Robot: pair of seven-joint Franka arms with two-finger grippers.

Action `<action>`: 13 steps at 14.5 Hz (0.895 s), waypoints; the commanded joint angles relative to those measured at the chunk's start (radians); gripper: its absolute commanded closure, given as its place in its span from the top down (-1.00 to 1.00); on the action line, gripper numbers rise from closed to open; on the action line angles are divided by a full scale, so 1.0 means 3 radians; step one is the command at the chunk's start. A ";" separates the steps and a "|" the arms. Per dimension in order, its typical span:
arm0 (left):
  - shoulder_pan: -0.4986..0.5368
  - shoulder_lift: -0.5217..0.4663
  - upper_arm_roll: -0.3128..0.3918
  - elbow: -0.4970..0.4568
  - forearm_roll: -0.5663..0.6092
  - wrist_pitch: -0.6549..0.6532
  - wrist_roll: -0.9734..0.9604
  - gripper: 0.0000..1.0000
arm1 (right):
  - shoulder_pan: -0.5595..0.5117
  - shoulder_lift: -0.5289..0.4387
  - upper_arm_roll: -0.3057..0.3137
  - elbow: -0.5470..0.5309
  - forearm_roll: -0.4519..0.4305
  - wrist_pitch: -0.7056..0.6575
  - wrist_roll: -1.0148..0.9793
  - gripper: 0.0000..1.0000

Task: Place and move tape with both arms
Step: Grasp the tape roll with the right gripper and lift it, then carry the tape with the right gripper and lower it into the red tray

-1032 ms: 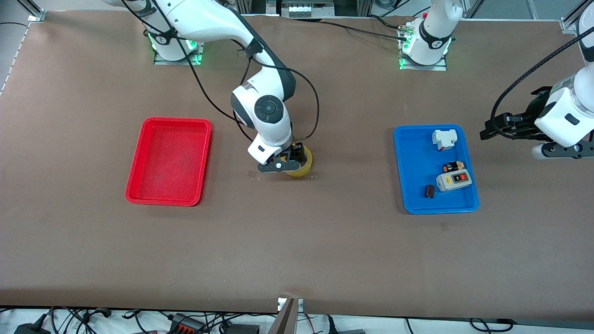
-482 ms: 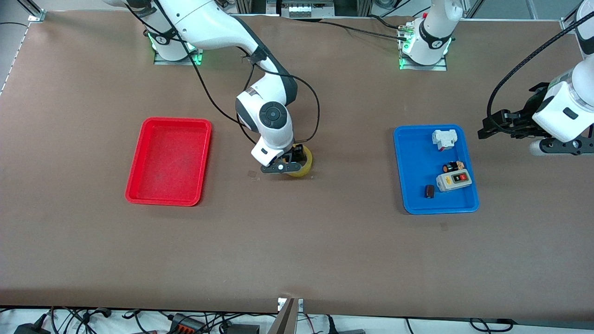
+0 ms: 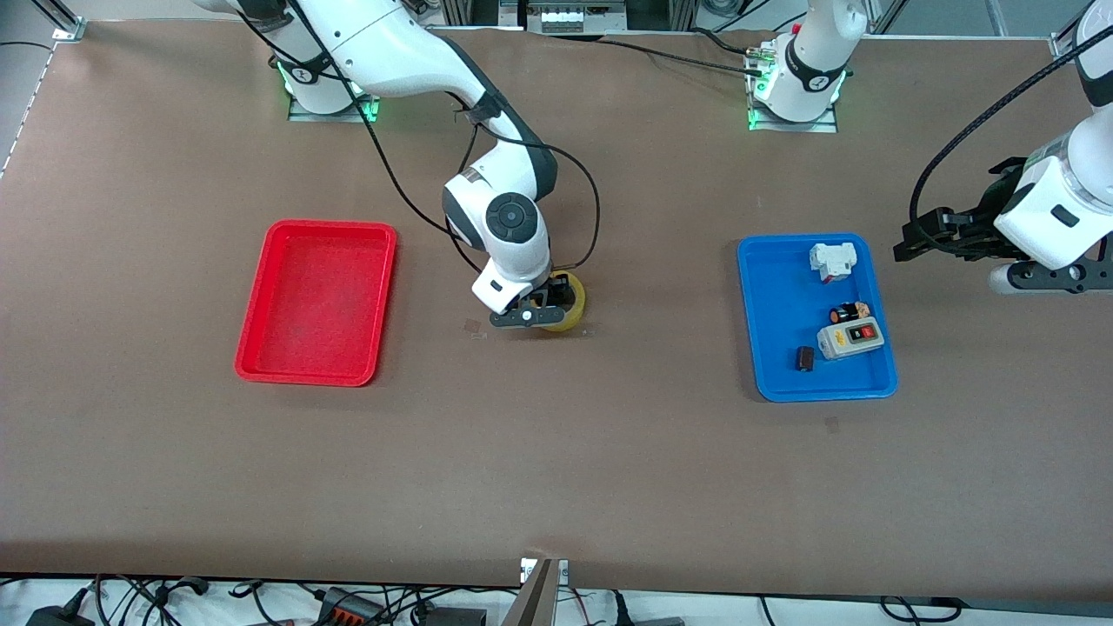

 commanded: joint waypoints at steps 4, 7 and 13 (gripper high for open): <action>-0.0018 -0.0027 0.0022 -0.0074 -0.0001 0.0079 0.0008 1.00 | 0.0015 -0.0124 -0.0059 0.0017 0.0015 -0.0007 0.0003 -0.93; -0.0013 -0.0058 0.0007 -0.0079 -0.0001 0.0079 -0.0008 1.00 | -0.0108 -0.0400 -0.0069 -0.0029 0.0020 -0.0088 -0.0023 -0.94; -0.0008 -0.0109 0.0002 -0.0125 -0.0016 0.0079 -0.0013 1.00 | -0.0700 -0.1161 -0.0069 -0.0652 0.0015 -0.0298 -0.0370 -0.98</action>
